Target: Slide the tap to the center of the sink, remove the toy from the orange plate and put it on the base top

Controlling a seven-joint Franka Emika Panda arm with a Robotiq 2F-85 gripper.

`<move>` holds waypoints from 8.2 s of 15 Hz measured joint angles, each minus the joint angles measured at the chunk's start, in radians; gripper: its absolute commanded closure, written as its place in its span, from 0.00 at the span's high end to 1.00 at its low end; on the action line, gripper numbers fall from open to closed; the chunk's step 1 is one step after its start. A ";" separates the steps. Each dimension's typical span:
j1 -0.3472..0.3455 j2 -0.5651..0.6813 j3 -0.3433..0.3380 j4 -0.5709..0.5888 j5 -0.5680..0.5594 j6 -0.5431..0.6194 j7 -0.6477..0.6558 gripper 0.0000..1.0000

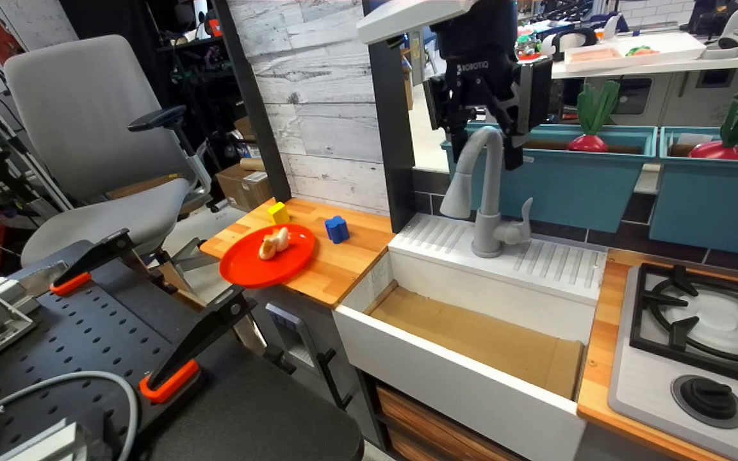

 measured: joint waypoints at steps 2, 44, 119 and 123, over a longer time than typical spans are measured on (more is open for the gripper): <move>-0.012 0.000 0.004 -0.013 0.001 0.025 0.000 1.00; 0.167 -0.191 0.178 -0.548 0.007 0.401 -0.003 1.00; 0.121 0.119 0.175 -0.476 -0.043 0.789 -0.148 1.00; 0.121 0.119 0.180 -0.476 -0.043 0.789 -0.149 1.00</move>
